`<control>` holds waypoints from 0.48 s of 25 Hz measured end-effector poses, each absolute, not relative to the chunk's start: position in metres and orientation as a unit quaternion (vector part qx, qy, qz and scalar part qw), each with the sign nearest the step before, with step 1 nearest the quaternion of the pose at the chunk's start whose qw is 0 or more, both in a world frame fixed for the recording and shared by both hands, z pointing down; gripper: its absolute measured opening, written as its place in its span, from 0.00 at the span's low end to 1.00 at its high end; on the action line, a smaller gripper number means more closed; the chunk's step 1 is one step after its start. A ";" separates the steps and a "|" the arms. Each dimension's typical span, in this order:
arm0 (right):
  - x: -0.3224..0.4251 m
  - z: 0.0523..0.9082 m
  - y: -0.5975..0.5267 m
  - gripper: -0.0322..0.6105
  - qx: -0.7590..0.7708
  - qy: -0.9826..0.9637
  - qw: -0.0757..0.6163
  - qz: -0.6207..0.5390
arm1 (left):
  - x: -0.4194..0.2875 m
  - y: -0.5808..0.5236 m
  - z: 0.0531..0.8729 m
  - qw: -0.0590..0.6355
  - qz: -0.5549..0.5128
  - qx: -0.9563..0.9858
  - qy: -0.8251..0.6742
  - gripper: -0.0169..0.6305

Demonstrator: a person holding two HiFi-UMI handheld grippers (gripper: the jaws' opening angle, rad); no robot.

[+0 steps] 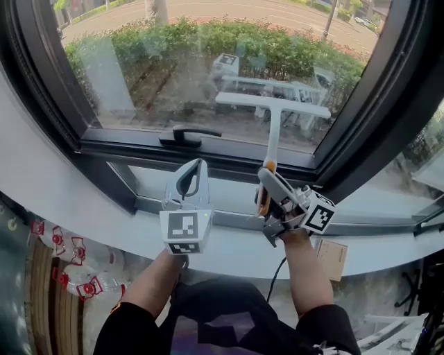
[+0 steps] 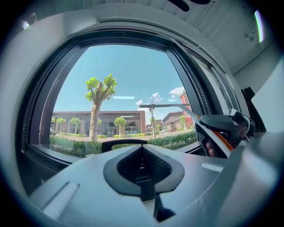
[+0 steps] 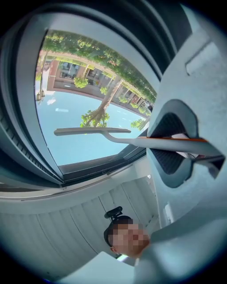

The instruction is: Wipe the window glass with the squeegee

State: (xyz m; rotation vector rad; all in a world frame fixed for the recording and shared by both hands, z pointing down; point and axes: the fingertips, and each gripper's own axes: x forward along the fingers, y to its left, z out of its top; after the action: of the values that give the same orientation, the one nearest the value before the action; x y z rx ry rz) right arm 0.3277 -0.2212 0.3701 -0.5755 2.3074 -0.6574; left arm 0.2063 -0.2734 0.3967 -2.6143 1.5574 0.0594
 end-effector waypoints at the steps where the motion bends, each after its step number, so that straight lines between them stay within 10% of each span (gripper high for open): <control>1: 0.335 0.360 -0.223 0.12 -0.221 0.885 0.330 -0.243 | 0.213 -0.274 0.390 0.054 0.022 -0.859 0.508 0.05; 12: 0.355 0.297 -0.223 0.12 -0.210 0.900 0.326 -0.196 | 0.242 -0.278 0.314 0.101 0.072 -0.865 0.486 0.05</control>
State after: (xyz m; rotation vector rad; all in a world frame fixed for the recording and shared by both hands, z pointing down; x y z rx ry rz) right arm 0.3546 -0.2227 0.2974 -0.5510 2.3590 -0.5143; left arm 0.2420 -0.2780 0.3140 -2.5560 1.4364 0.2127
